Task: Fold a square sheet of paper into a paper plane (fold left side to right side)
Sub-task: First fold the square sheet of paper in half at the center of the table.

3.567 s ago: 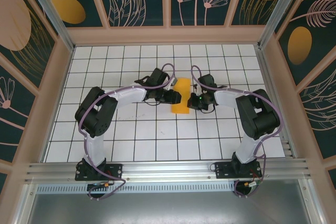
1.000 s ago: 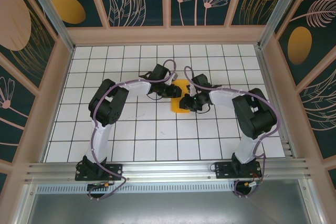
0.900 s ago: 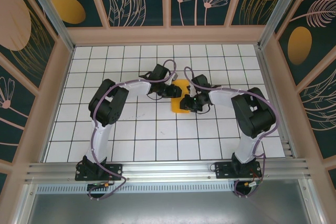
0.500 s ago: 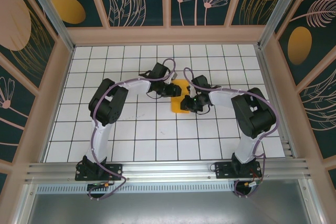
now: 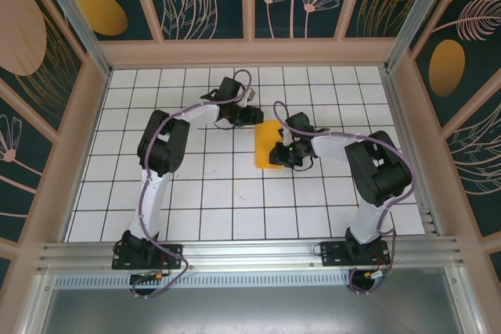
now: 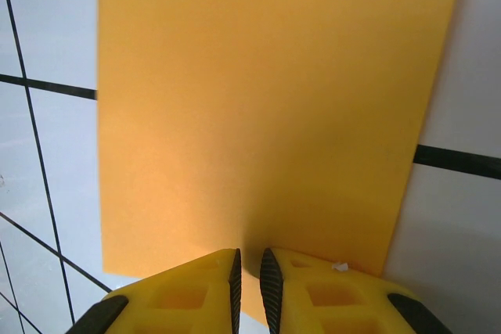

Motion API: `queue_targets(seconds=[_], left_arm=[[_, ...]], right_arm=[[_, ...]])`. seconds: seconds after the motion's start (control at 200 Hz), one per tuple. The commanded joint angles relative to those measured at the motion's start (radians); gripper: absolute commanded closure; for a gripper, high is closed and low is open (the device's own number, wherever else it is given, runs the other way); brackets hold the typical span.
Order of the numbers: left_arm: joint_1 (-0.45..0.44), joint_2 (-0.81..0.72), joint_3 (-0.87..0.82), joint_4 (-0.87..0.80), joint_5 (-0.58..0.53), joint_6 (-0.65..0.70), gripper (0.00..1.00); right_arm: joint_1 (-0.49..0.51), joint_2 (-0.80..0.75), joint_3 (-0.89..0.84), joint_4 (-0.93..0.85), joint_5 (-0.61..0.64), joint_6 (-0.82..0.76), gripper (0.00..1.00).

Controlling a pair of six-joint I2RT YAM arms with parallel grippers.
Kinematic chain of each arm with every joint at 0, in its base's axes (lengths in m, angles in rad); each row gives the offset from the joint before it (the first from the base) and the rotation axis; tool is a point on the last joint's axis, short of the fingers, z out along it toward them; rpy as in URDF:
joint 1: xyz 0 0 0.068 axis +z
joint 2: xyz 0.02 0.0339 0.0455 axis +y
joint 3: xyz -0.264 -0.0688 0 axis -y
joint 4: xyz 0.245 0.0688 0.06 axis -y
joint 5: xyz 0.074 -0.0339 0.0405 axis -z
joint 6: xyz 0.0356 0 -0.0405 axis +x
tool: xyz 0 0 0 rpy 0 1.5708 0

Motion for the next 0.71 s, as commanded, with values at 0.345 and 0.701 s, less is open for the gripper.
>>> queue_targets(seconds=[0.345, 0.701], left_arm=[[0.063, -0.152, -0.083, -0.030, -0.072, 0.068, 0.52], [-0.055, -0.328, -0.415, 0.218, 0.115, -0.061, 0.57]], right_arm=[[-0.004, 0.042, -0.049, -0.120, 0.103, -0.017, 0.78], [-0.004, 0.049, -0.028, -0.120, 0.106, -0.011, 0.78]])
